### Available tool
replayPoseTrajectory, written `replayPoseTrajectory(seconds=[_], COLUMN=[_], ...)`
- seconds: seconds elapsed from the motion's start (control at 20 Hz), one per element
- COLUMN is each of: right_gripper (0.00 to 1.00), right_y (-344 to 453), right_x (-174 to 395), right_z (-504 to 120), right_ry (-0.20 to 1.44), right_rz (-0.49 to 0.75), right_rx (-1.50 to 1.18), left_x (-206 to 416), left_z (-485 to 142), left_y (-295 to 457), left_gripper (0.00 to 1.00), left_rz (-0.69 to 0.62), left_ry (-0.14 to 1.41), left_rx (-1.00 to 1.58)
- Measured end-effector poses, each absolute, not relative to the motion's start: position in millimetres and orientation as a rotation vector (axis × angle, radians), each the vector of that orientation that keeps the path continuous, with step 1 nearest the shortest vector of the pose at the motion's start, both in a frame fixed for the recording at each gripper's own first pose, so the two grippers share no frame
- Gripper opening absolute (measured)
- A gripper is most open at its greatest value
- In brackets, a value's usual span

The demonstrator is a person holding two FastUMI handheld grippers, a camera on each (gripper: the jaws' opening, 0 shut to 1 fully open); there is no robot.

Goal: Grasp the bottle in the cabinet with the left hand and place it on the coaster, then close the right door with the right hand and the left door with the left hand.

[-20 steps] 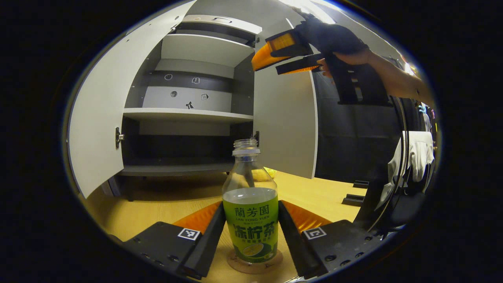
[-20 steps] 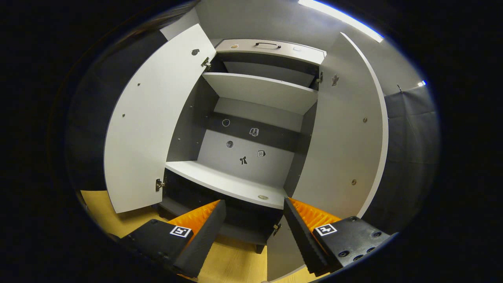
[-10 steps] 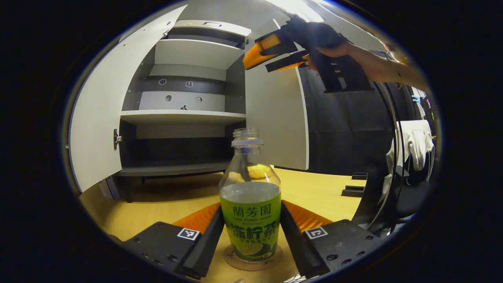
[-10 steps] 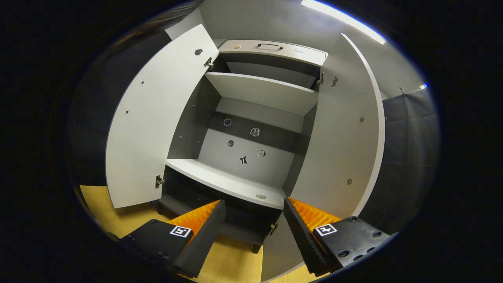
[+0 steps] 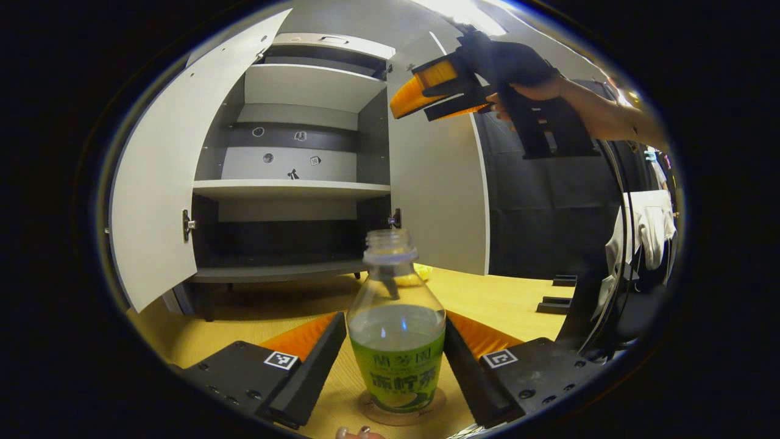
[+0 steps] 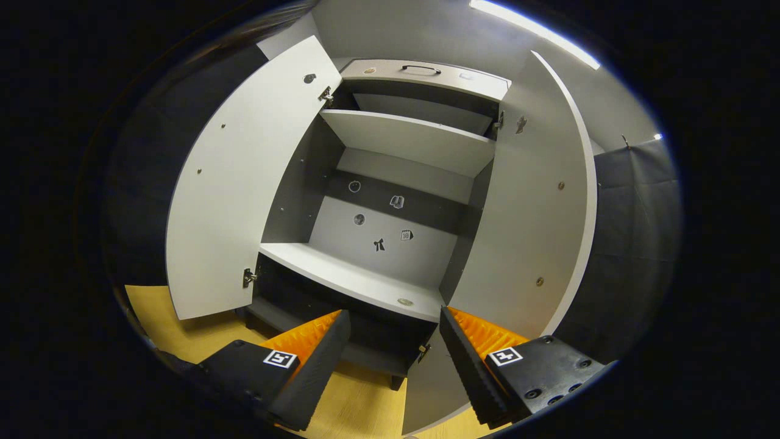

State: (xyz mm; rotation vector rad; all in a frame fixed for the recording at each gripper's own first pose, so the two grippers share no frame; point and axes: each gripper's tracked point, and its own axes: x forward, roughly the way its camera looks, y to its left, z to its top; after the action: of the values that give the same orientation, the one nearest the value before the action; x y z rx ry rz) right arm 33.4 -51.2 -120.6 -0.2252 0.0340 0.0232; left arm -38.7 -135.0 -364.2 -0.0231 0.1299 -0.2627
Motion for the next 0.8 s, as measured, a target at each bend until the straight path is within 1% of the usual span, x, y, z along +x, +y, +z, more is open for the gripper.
replayPoseTrajectory(seconds=[0.25, 0.45, 0.55, 0.65, 0.7, 0.75, 0.8], right_gripper=[0.98, 0.97, 0.98, 0.97, 0.94, 0.97, 0.97], right_y=[-64.2, -77.4, -87.7, -110.2, -126.8, -147.1, -163.3], right_x=[29.7, 16.8, 2.7, -13.8, -21.3, -28.1, -34.3], right_z=[-79.7, -47.4, -19.5, 2.7, 7.7, 7.4, 3.3], right_ry=[-0.016, -0.044, -0.080, -0.113, -0.123, -0.122, -0.112], right_rz=[-0.019, -0.050, -0.068, -0.117, -0.160, -0.213, -0.255], right_rx=[-0.205, -0.193, -0.148, -0.101, -0.098, -0.097, -0.089], left_x=[-28.5, -23.6, -24.9, -26.8, -26.3, -25.7, -24.9], left_z=[-309.7, -250.7, -217.2, -187.4, -174.5, -162.9, -150.1], left_y=[-141.3, -148.9, -146.1, -140.5, -134.3, -128.6, -123.0], left_gripper=[0.94, 0.94, 0.94, 0.96, 0.96, 0.96, 0.96], left_rz=[-0.317, -0.367, -0.374, -0.363, -0.339, -0.313, -0.287], left_ry=[0.076, 0.057, 0.045, 0.046, 0.053, 0.061, 0.063], left_rx=[0.022, 0.016, 0.029, 0.039, 0.033, 0.017, -0.011])
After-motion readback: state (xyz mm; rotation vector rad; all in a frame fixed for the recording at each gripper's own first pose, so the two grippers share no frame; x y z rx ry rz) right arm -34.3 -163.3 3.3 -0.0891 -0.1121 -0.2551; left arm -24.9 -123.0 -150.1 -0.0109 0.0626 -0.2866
